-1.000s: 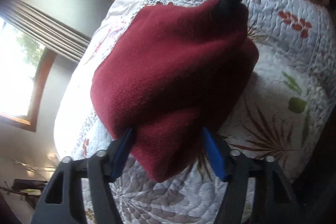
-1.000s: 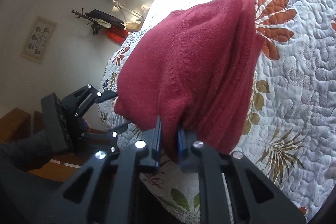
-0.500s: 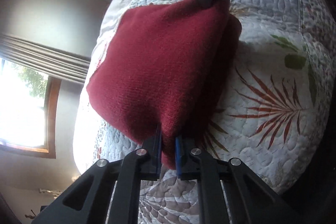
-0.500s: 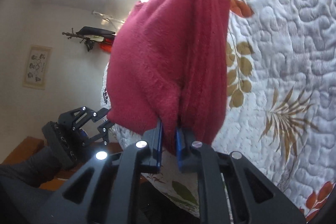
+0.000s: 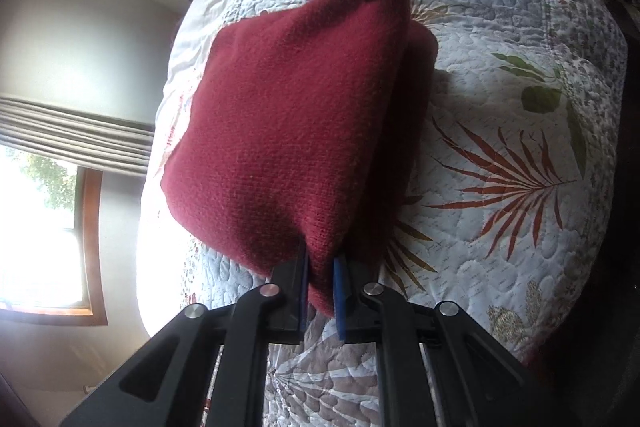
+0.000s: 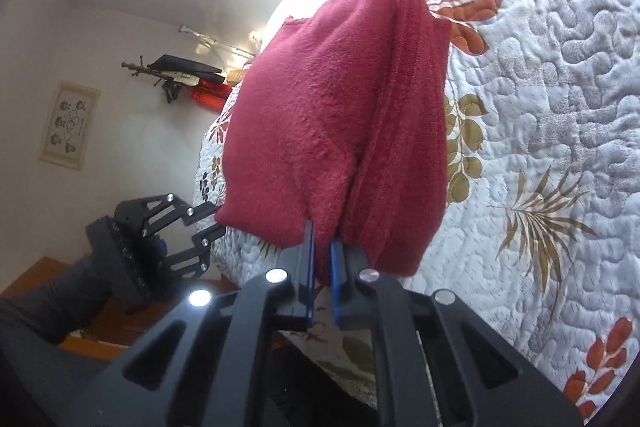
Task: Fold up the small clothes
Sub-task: 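Press the folded sweater flat with the left gripper while the right gripper pinches its edge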
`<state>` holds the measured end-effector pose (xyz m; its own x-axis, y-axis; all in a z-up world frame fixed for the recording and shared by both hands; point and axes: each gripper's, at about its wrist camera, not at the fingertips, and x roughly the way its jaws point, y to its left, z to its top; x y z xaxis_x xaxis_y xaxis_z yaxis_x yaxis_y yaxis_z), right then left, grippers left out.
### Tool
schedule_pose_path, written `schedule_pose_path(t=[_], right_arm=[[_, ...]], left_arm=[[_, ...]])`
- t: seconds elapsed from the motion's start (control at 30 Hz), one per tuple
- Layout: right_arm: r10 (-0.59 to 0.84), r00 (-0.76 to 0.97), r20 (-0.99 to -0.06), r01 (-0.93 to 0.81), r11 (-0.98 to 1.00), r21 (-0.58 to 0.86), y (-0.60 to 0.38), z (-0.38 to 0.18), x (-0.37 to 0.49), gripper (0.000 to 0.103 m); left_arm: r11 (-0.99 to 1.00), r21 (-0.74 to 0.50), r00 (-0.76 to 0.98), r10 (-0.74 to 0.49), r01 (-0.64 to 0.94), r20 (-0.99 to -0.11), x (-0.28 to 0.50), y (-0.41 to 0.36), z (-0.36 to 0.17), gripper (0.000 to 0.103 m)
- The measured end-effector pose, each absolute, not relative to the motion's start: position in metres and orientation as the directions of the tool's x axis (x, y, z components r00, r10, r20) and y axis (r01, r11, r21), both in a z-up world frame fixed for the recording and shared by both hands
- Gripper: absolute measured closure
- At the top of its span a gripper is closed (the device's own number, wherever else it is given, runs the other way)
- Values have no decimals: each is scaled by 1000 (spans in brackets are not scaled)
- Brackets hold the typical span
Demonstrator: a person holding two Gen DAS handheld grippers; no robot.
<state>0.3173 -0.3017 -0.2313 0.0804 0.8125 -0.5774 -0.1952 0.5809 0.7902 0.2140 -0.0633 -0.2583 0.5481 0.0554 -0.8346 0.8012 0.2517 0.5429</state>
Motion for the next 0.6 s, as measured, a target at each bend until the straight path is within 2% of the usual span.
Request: schedule_pose_path(t=[0.2, 0.27, 0.3, 0.33, 0.37, 0.4, 0.43, 0.5, 0.6], right_arm=[[773, 40, -633, -106, 633, 767, -295, -278, 322, 97], [783, 16, -621, -122, 618, 777, -292, -271, 322, 92], [785, 14, -619, -125, 616, 778, -293, -267, 324, 86], [792, 14, -611, -125, 608, 784, -298, -261, 325, 71], [797, 27, -604, -122, 602, 789, -305, -255, 328, 62], [799, 66, -597, -122, 601, 790, -314, -245, 332, 55], [808, 107, -579, -124, 589, 799, -323, -233, 340, 55], [810, 169, -561, -115, 581, 806, -335, -221, 356, 55], [785, 238, -572, -90, 604, 792, -338, -215, 391, 55]], left_arm=[[237, 502, 500, 71, 832, -863, 213, -65, -277, 94], [241, 493, 495, 58, 836, -867, 215, -65, -273, 94], [252, 487, 492, 45, 837, -869, 215, -63, -268, 91], [271, 463, 475, 25, 844, -880, 216, -62, -263, 84], [292, 434, 452, 6, 852, -892, 216, -59, -254, 79], [315, 402, 431, -23, 860, -902, 214, -55, -242, 67], [338, 378, 419, -53, 862, -907, 212, -53, -230, 59], [388, 326, 399, -120, 862, -909, 208, -52, -209, 51], [437, 298, 414, -200, 849, -888, 211, -60, -189, 50]])
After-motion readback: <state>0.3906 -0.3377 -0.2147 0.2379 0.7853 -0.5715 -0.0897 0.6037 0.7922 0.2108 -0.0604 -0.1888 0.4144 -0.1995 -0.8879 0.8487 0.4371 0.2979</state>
